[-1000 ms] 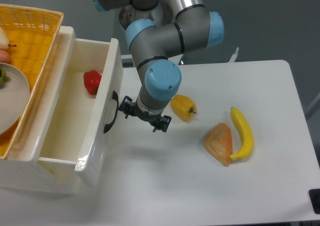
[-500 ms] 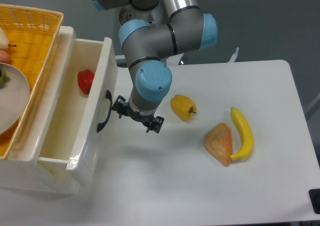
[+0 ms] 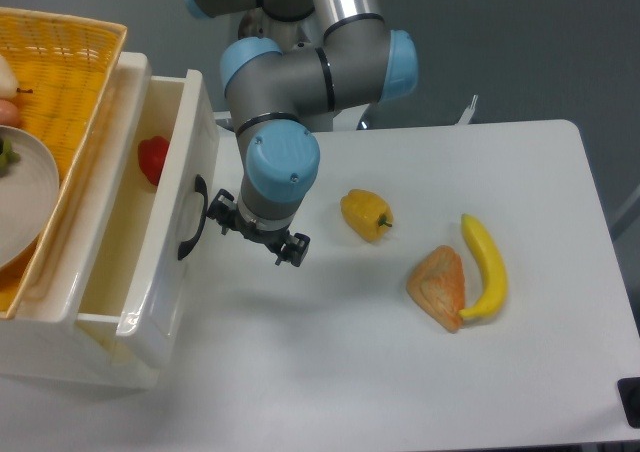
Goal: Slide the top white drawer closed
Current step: 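Keep pushing the drawer front until flush with the cabinet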
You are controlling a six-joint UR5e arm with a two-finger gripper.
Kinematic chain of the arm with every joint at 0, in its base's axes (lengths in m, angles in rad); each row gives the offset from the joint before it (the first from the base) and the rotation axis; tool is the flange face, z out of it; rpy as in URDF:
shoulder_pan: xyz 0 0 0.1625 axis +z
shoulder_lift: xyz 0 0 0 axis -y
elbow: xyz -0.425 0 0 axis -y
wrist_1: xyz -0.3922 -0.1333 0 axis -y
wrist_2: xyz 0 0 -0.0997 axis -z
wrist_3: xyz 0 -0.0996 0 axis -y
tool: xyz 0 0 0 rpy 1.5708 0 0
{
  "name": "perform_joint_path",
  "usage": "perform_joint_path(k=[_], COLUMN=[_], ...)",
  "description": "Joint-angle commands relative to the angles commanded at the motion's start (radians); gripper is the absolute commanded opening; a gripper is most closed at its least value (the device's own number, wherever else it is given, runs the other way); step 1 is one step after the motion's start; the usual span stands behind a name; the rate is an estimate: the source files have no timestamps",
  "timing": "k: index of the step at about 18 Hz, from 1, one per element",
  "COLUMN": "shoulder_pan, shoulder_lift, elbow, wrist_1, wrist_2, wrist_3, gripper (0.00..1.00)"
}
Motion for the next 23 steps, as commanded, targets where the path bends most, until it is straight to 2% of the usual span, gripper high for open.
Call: perform_joint_path(k=[23], shoulder_pan=[-0.043], shoulder_lift=[0.009], elbow=[0.003], wrist_1=[0.002], wrist_2=[0.000], wrist_3=[0.002], gripper=[1.00])
